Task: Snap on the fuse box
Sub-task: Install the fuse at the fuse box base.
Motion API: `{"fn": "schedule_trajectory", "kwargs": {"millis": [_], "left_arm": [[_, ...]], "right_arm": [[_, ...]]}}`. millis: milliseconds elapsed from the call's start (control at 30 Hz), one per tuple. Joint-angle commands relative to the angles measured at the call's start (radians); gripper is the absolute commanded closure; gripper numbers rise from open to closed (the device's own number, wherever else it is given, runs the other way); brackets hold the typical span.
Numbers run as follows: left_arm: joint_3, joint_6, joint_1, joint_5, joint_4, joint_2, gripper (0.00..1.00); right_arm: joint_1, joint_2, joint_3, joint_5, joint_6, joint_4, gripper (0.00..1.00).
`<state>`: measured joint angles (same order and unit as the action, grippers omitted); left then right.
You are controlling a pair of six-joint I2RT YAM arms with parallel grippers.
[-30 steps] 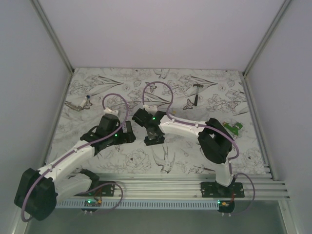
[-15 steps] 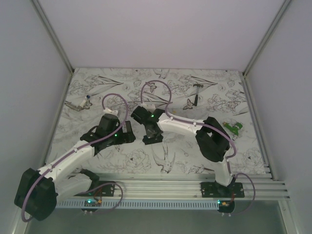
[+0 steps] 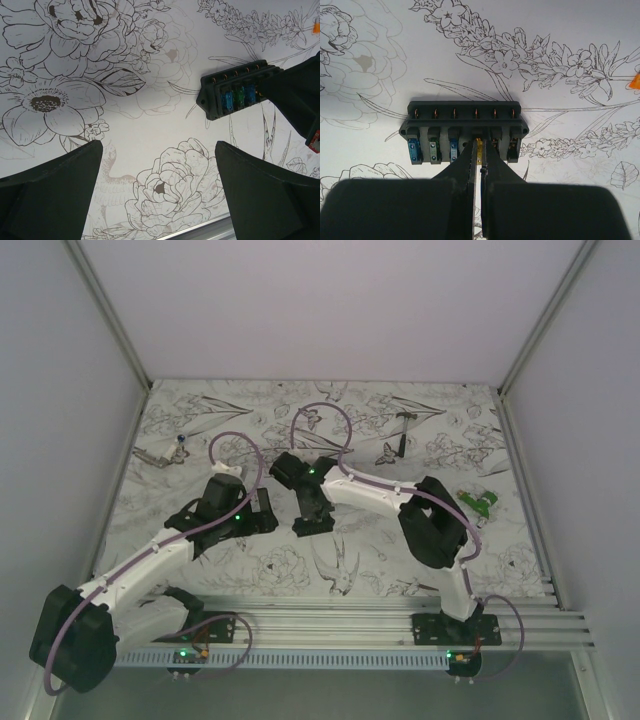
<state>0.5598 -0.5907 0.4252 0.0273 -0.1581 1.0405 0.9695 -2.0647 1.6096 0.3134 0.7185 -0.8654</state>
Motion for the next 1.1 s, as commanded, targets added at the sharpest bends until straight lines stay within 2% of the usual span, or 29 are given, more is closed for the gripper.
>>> {"fn": "schedule_trajectory", "kwargs": {"millis": [0, 467, 667, 833, 1067], "left_arm": [[-0.027, -0.018, -0.008, -0.02, 0.002, 0.005, 0.0], [-0.068, -0.022, -0.042, -0.011, 0.022, -0.061, 0.0], [-0.163, -0.016, -0.043, -0.07, 0.112, -0.153, 0.0], [-0.236, 0.005, -0.046, -0.114, 0.19, -0.212, 0.0], [-0.245, 0.045, -0.048, -0.097, 0.298, -0.146, 0.0]], "right_arm": [[0.012, -0.085, -0.051, 0.002, 0.047, 0.0, 1.0], [0.023, -0.007, -0.121, -0.074, 0.069, 0.05, 1.0], [-0.014, 0.002, -0.117, -0.076, 0.055, -0.003, 1.0], [-0.031, 0.027, -0.129, -0.063, -0.024, -0.012, 1.0], [-0.041, 0.064, -0.164, -0.07, -0.088, -0.018, 1.0]]}}
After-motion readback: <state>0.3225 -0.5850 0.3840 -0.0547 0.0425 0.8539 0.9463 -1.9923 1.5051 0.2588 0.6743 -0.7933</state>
